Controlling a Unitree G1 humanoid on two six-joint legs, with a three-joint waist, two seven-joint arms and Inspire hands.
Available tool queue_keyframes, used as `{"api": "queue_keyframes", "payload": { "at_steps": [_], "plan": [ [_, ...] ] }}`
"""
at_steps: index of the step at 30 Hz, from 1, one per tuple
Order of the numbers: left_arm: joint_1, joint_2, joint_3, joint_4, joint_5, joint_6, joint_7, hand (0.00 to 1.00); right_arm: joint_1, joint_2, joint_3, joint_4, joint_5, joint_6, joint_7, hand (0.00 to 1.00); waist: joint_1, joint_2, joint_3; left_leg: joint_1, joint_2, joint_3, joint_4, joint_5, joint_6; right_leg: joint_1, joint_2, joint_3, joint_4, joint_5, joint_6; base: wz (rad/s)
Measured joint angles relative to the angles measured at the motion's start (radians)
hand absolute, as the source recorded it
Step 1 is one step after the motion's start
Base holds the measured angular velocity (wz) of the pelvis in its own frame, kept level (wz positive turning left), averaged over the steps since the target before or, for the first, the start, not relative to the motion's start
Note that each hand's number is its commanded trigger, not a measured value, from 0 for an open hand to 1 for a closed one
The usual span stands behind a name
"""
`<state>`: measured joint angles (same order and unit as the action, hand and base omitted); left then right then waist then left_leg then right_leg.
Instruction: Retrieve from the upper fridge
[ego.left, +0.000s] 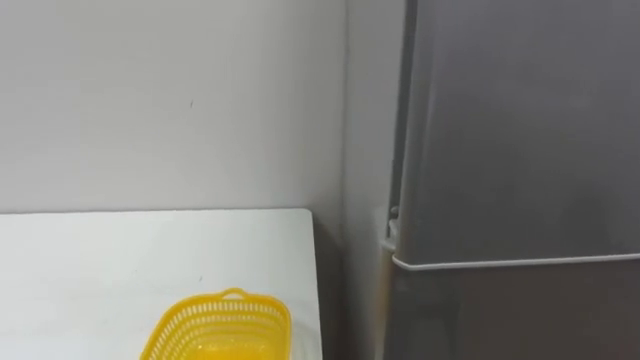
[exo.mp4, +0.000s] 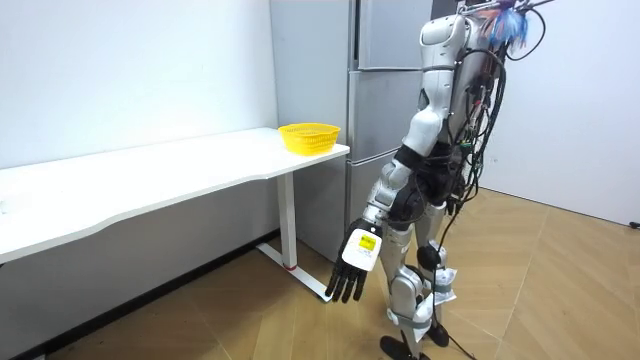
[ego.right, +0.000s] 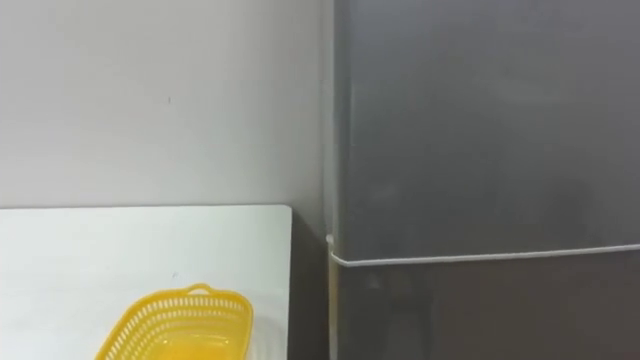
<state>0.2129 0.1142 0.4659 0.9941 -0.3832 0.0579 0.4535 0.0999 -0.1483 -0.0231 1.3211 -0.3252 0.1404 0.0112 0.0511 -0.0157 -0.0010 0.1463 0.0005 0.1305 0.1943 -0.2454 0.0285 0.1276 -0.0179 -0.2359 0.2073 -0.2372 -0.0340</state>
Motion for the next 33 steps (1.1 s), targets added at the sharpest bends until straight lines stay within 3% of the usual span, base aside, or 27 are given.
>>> {"api": "queue_keyframes", "payload": {
  "at_steps": [1, 5, 8, 9, 11, 13, 16, 19, 23, 28, 33],
  "plan": [
    [0.006, -0.005, 0.006, -0.028, -0.016, -0.001, 0.022, 0.00, 0.002, 0.000, 0.000, -0.002, 0.002, 0.000, -0.005, 0.00, 0.005, 0.000, -0.0002, 0.000, 0.000, 0.000, -0.001, 0.000, 0.000, -0.001, 0.000, 0.001, 0.000, 0.000, 0.000, 0.00],
    [0.016, -0.011, 0.009, -0.148, -0.138, -0.065, 0.170, 0.00, -0.001, -0.009, -0.002, -0.004, 0.003, -0.014, -0.020, 0.00, 0.037, 0.000, -0.0062, 0.002, 0.000, -0.002, -0.006, 0.000, 0.000, -0.005, 0.001, 0.003, 0.004, 0.000, 0.000, 0.00],
    [0.020, -0.014, 0.029, -0.269, -0.174, -0.088, 0.273, 0.00, 0.002, -0.009, -0.019, -0.031, -0.004, -0.020, -0.020, 0.00, 0.036, 0.000, -0.0099, -0.003, -0.003, -0.020, 0.001, 0.000, 0.000, -0.001, -0.001, -0.011, 0.002, 0.000, 0.000, 0.12],
    [0.020, -0.014, 0.031, -0.304, -0.172, -0.095, 0.296, 0.00, 0.004, -0.009, -0.025, -0.039, -0.005, -0.021, -0.020, 0.00, 0.035, -0.002, -0.0098, -0.005, -0.003, -0.025, 0.004, 0.000, 0.000, -0.002, 0.000, -0.011, 0.001, 0.000, 0.000, 0.18],
    [0.020, -0.011, 0.031, -0.418, -0.172, -0.154, 0.380, 0.00, 0.004, -0.016, -0.037, -0.061, 0.000, -0.034, -0.024, 0.00, 0.039, 0.002, -0.0108, -0.011, -0.003, -0.028, 0.005, 0.000, 0.000, -0.007, 0.002, -0.009, 0.000, 0.004, 0.000, 0.04],
    [0.017, -0.006, 0.035, -0.459, -0.149, -0.193, 0.428, 0.00, 0.010, -0.018, -0.041, -0.082, -0.002, -0.050, -0.024, 0.00, 0.042, 0.011, -0.0149, -0.012, -0.003, -0.028, 0.005, 0.000, 0.000, -0.007, 0.002, -0.008, 0.000, 0.005, 0.000, -0.04],
    [0.018, -0.004, 0.039, -0.579, -0.115, -0.199, 0.510, 0.00, 0.027, -0.017, -0.041, -0.105, 0.003, -0.059, -0.024, 0.00, 0.038, 0.020, -0.0183, -0.013, -0.005, -0.031, 0.003, 0.000, 0.000, -0.010, 0.002, -0.008, -0.002, 0.005, 0.001, 0.01],
    [0.015, 0.024, 0.045, -0.707, -0.025, -0.219, 0.560, 0.00, 0.042, -0.018, -0.042, -0.114, 0.007, -0.060, -0.023, 0.00, 0.039, 0.022, -0.0177, -0.014, -0.008, -0.051, 0.002, 0.000, 0.001, -0.009, 0.001, -0.015, -0.003, 0.005, 0.001, 0.05],
    [-0.014, 0.070, 0.056, -0.906, 0.033, -0.231, 0.567, 0.00, 0.042, -0.020, -0.042, -0.112, 0.003, -0.076, -0.022, 0.00, 0.036, 0.027, -0.0151, -0.014, -0.013, -0.055, 0.002, 0.000, 0.001, -0.007, 0.001, -0.014, -0.006, 0.005, 0.001, 0.00],
    [-0.014, 0.071, 0.061, -1.172, 0.041, -0.234, 0.503, 0.00, 0.053, -0.019, -0.043, -0.110, 0.006, -0.083, -0.006, 0.00, 0.030, 0.031, -0.0084, -0.015, -0.012, -0.056, 0.003, 0.000, 0.001, -0.008, 0.001, -0.010, -0.009, 0.006, 0.002, 0.00],
    [-0.054, 0.077, 0.058, -1.437, 0.055, -0.233, 0.363, 0.00, 0.057, -0.018, -0.055, -0.101, -0.002, -0.085, 0.036, 0.00, 0.005, 0.025, -0.0015, -0.031, -0.010, -0.056, 0.006, 0.000, 0.001, -0.017, 0.000, -0.012, -0.010, 0.005, 0.002, 0.00]
  ]
}}
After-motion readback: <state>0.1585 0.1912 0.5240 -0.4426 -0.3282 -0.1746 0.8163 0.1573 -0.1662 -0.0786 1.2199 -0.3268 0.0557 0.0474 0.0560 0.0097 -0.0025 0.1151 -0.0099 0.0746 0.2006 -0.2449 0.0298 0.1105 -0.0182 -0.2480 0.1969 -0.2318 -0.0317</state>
